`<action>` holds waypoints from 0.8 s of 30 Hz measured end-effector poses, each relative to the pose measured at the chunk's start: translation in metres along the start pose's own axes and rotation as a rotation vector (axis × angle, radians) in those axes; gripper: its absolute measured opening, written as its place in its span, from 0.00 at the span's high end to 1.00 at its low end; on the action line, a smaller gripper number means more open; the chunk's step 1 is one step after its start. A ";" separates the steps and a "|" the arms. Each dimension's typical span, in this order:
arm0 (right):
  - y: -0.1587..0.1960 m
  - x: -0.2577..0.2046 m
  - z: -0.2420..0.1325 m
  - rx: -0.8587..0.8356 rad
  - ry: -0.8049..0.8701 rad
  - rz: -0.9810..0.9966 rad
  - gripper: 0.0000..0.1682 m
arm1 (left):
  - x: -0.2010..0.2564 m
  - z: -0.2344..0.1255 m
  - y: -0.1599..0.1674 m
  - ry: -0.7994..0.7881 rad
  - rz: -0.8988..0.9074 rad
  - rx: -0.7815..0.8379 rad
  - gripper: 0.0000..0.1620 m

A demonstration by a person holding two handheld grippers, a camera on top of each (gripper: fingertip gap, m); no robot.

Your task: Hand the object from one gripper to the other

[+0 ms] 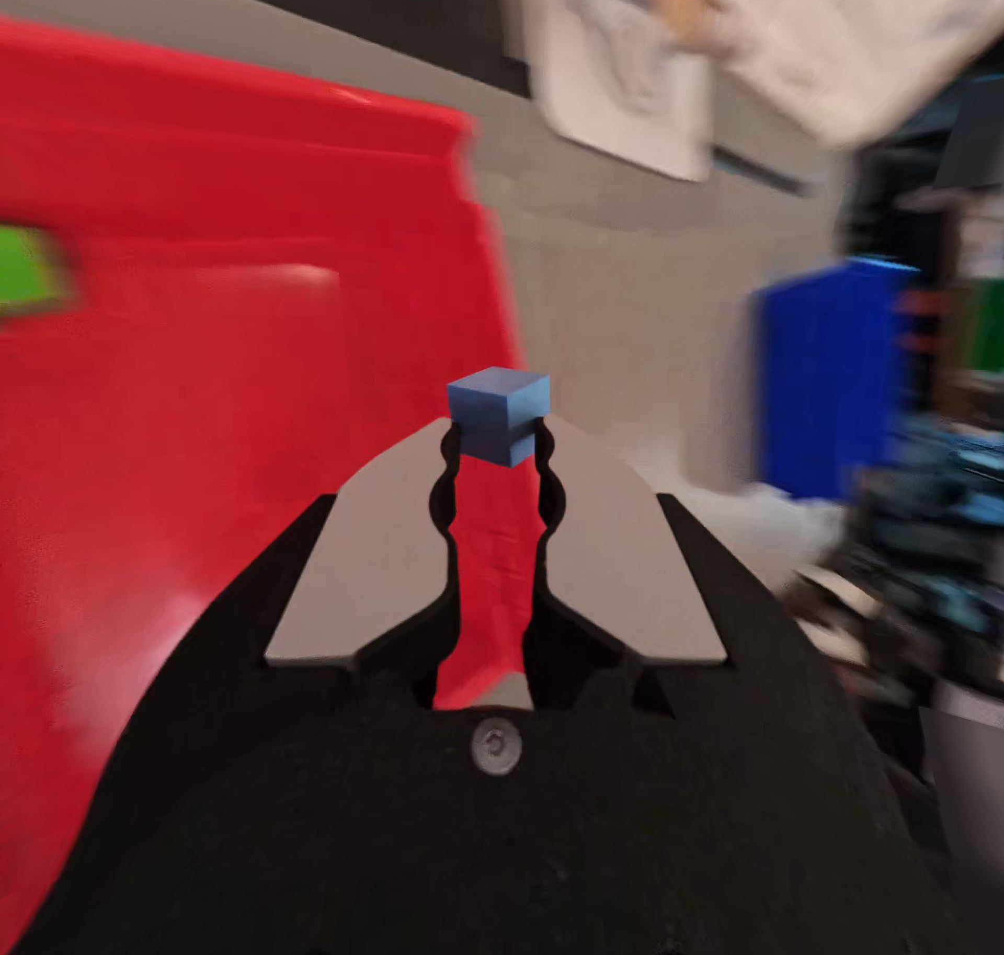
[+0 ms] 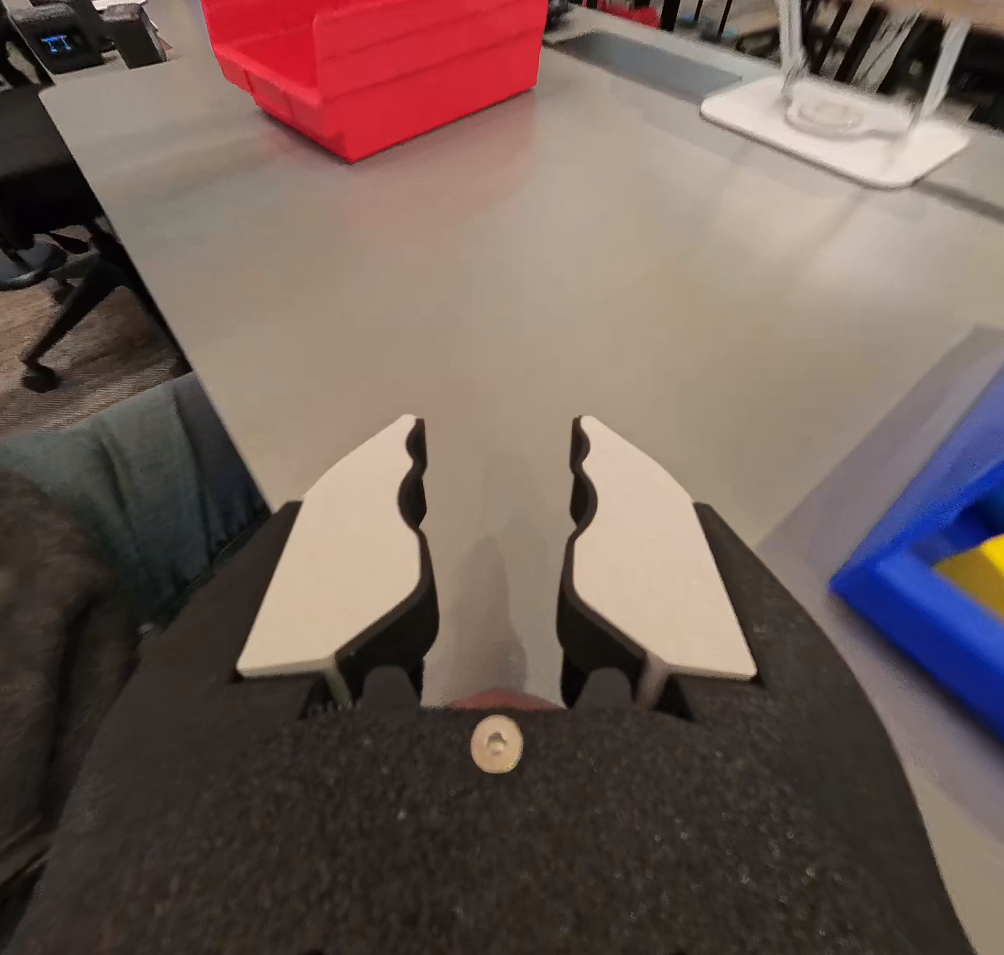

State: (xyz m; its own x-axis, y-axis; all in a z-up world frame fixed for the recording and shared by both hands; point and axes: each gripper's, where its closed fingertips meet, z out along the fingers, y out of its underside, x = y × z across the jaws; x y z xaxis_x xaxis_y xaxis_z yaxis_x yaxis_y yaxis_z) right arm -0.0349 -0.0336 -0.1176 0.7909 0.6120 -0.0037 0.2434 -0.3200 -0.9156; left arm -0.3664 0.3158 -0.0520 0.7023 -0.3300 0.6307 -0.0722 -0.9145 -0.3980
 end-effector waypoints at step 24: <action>-0.159 -0.024 0.090 0.237 -0.191 -0.337 0.82 | 0.273 0.069 0.200 0.808 0.064 -0.259 0.84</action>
State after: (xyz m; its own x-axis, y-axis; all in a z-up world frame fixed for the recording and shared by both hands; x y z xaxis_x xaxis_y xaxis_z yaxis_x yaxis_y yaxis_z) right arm -0.1434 0.0679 -0.0085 0.5663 0.7832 0.2567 0.3167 0.0808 -0.9451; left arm -0.1405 0.0591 -0.0049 -0.0231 -0.3585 0.9333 -0.3238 -0.8805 -0.3462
